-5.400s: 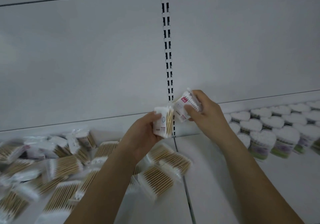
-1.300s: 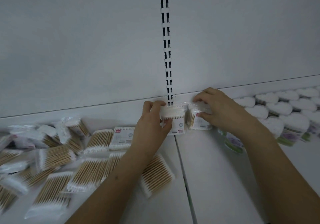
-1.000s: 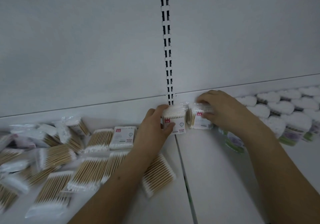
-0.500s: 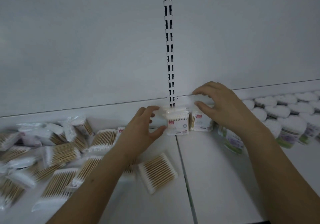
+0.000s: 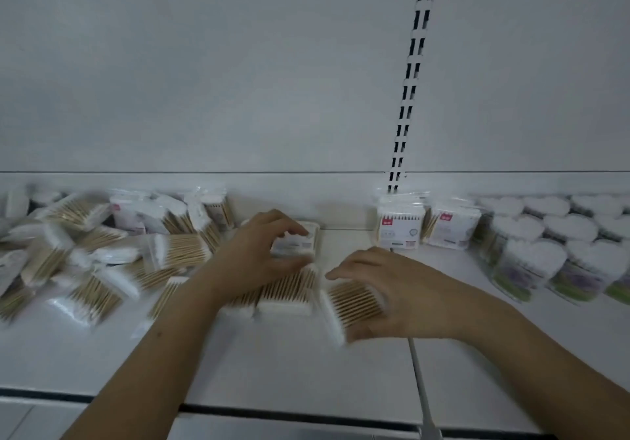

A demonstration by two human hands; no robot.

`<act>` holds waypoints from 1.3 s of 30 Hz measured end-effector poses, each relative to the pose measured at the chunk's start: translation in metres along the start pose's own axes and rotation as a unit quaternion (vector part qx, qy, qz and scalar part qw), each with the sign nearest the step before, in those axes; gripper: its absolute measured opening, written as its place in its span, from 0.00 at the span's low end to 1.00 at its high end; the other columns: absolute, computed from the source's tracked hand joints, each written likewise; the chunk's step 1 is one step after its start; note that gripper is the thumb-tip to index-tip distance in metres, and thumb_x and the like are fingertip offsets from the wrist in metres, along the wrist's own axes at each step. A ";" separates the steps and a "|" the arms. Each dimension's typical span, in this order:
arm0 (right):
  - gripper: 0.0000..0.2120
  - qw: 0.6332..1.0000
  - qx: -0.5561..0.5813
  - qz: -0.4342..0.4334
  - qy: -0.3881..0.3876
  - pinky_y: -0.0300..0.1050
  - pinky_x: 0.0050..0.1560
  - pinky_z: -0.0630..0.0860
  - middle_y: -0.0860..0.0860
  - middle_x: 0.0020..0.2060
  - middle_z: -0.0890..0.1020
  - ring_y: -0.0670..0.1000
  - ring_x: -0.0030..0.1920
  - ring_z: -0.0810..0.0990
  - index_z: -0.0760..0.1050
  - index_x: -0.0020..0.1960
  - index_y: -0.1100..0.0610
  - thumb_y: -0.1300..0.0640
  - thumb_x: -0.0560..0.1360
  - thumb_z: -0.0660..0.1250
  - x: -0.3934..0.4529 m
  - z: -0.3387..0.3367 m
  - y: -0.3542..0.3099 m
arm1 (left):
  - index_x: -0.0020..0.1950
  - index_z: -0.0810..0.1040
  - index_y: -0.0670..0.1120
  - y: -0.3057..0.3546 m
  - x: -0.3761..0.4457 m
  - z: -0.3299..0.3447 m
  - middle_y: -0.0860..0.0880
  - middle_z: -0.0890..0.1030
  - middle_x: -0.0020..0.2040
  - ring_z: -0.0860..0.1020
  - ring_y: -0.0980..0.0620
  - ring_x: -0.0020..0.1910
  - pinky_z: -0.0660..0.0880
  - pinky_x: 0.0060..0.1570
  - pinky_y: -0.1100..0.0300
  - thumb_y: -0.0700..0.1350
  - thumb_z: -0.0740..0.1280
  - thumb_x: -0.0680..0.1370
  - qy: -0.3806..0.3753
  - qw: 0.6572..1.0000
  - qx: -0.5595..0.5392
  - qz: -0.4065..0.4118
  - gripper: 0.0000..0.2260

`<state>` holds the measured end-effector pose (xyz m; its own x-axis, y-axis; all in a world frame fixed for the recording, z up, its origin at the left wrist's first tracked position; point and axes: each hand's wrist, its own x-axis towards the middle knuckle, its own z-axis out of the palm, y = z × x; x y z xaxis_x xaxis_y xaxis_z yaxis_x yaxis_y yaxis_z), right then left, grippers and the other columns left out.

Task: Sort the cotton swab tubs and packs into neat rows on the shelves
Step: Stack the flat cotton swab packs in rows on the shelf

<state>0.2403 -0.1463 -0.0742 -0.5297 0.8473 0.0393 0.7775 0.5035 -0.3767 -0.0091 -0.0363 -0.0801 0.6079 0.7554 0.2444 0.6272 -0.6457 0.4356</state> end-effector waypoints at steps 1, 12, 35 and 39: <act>0.38 1.000 0.000 -0.002 -0.016 0.37 0.68 0.65 0.35 0.64 0.70 0.37 0.65 0.66 0.65 0.72 0.40 0.26 0.67 0.67 0.000 0.003 0.001 | 0.57 0.80 0.58 0.003 -0.004 -0.003 0.62 0.77 0.53 0.76 0.62 0.52 0.73 0.54 0.61 0.67 0.69 0.70 -0.020 1.000 -0.012 0.013 0.21; 0.31 0.998 0.047 -0.021 -0.031 0.32 0.61 0.67 0.35 0.57 0.72 0.37 0.59 0.71 0.69 0.65 0.41 0.38 0.67 0.76 -0.002 0.007 0.013 | 0.68 0.72 0.65 -0.003 -0.030 -0.014 0.69 0.72 0.64 0.69 0.73 0.62 0.66 0.56 0.77 0.55 0.74 0.75 -0.136 0.990 -0.042 -0.025 0.23; 0.20 0.966 0.231 0.071 0.088 0.37 0.36 0.74 0.58 0.35 0.78 0.58 0.34 0.75 0.78 0.44 0.39 0.26 0.74 0.57 -0.026 -0.027 0.005 | 0.42 0.79 0.50 0.027 0.022 -0.035 0.49 0.81 0.41 0.76 0.58 0.37 0.71 0.37 0.68 0.51 0.76 0.72 0.101 0.982 -0.132 -0.086 0.09; 0.32 0.969 0.159 0.094 0.164 0.41 0.31 0.64 0.51 0.29 0.70 0.50 0.28 0.69 0.69 0.34 0.55 0.26 0.74 0.54 -0.045 -0.027 0.014 | 0.49 0.79 0.53 0.046 0.032 -0.034 0.53 0.82 0.45 0.80 0.55 0.43 0.76 0.41 0.61 0.50 0.68 0.79 0.083 0.976 -0.187 -0.070 0.03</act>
<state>0.2840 -0.1728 -0.0557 -0.2113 0.9536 0.2144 0.6787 0.3010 -0.6699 0.0223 -0.0379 -0.0226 0.4216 0.8612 0.2840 0.4585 -0.4727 0.7526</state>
